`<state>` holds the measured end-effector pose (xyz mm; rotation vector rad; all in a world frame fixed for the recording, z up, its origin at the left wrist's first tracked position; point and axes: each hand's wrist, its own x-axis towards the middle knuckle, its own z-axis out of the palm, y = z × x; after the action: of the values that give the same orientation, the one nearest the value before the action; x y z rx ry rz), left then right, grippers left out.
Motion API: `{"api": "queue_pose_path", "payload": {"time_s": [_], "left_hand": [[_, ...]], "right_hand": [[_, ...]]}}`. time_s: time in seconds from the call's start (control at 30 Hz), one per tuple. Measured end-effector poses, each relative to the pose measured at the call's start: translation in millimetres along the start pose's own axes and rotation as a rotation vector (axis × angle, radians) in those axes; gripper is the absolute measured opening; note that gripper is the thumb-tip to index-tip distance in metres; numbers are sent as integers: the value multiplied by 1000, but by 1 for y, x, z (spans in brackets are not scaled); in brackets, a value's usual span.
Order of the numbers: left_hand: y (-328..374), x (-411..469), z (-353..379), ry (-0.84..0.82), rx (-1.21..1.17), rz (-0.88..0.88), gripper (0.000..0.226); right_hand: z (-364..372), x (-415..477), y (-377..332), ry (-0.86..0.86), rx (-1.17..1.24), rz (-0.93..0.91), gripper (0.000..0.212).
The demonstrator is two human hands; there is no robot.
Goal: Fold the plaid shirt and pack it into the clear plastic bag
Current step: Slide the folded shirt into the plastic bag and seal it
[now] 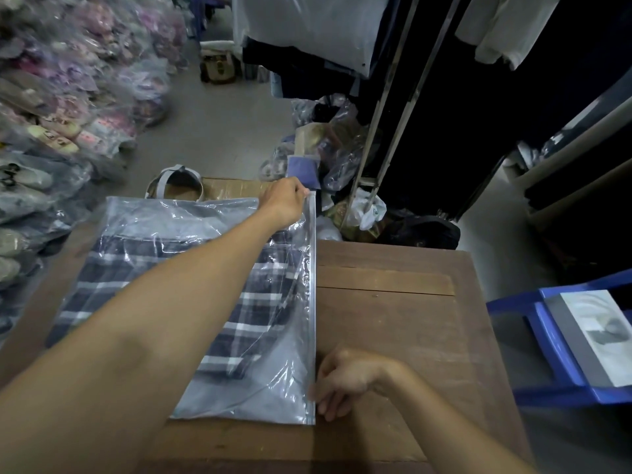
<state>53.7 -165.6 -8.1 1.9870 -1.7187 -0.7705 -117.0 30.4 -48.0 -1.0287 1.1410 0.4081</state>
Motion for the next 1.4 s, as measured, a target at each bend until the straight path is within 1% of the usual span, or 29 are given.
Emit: {"api": "queue_pose_path", "payload": {"time_s": [0.13, 0.2, 0.27, 0.3, 0.37, 0.43, 0.5, 0.57, 0.63, 0.67, 0.73, 0.77, 0.8, 0.87, 0.97, 1.03, 1.1, 1.2, 1.4], "left_hand": [[2, 1, 4, -19, 7, 3, 22], [-1, 1, 10, -41, 1, 15, 20], [-2, 0, 14, -52, -13, 15, 20], [-3, -1, 14, -54, -17, 19, 19], [-7, -4, 12, -84, -14, 44, 23], [-19, -11, 3, -134, 31, 78, 39], [-43, -20, -11, -160, 94, 60, 45], [-75, -32, -29, -120, 158, -16, 45], [-109, -49, -53, -53, 270, -115, 42], [-125, -58, -65, -19, 344, -164, 43], [-150, -76, -85, 34, 464, -253, 55], [-160, -86, -92, 55, 476, -287, 61], [-171, -94, -97, 66, 451, -310, 65], [-185, -110, -102, 37, 356, -305, 76], [-190, -122, -94, -49, 260, -156, 106], [-180, -121, -81, -154, 305, -54, 126], [-160, -119, -64, -261, 377, 13, 142], [-127, -113, -37, -341, 436, 66, 152], [-94, -110, -5, -390, 547, 85, 154]], "right_hand": [[12, -1, 5, -168, -32, 74, 18], [16, -1, 5, -180, -36, 83, 18], [14, -2, 3, -144, -110, 110, 23], [10, -5, 0, -84, -171, 118, 28], [-1, -12, -10, 147, -316, 72, 36], [-10, -19, -27, 448, -434, -64, 36], [-8, -17, -46, 659, -418, -210, 33], [4, -6, -67, 779, -387, -343, 30], [17, 11, -85, 873, -526, -446, 33], [24, 20, -92, 901, -621, -466, 39], [33, 35, -104, 923, -738, -448, 55], [37, 42, -108, 925, -765, -425, 62], [40, 47, -109, 920, -778, -400, 68], [41, 53, -108, 907, -797, -366, 76], [30, 54, -92, 919, -823, -321, 84], [13, 49, -75, 950, -808, -289, 87], [-8, 41, -57, 978, -805, -259, 88], [-41, 24, -31, 1004, -814, -216, 89], [-75, 7, -6, 983, -775, -205, 89]]}}
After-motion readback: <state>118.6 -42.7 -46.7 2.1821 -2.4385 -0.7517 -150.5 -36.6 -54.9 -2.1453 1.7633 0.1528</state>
